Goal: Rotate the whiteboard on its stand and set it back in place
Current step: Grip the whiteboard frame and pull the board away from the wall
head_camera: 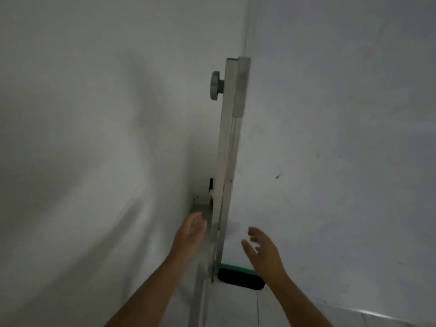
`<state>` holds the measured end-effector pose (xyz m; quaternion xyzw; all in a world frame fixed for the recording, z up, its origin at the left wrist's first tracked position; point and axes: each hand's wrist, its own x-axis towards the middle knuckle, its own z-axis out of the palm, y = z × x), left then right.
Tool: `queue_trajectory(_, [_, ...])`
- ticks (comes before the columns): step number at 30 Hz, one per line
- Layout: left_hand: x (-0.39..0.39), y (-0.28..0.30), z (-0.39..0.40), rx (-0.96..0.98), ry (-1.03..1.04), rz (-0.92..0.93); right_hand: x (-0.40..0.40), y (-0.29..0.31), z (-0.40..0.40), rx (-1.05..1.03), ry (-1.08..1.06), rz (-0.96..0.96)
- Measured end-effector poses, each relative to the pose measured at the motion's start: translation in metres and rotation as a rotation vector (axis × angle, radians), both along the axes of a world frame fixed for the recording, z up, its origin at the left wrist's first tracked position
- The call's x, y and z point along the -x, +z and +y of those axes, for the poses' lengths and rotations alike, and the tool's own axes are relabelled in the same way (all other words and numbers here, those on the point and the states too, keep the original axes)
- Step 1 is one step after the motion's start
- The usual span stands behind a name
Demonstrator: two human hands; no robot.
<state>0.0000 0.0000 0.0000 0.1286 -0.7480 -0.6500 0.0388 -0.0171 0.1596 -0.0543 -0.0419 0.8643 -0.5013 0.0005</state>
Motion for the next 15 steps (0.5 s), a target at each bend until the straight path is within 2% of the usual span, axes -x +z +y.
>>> queue_trajectory(4, [0.051, 0.032, -0.012, 0.020, -0.061, 0.177, 0.042, 0.032, -0.047, 0.094, -0.012, 0.187])
queue_trajectory(6, [0.073, 0.036, -0.019, 0.055, -0.175, 0.233, 0.050, 0.028, -0.065, 0.104, -0.036, 0.254])
queue_trajectory(10, [0.123, 0.048, -0.033, 0.065, -0.470, 0.304, 0.067, 0.014, -0.087, 0.014, -0.314, 0.418])
queue_trajectory(15, [0.159, 0.052, -0.044, 0.136, -0.812, 0.284, 0.078, 0.005, -0.114, -0.063, -0.619, 0.437])
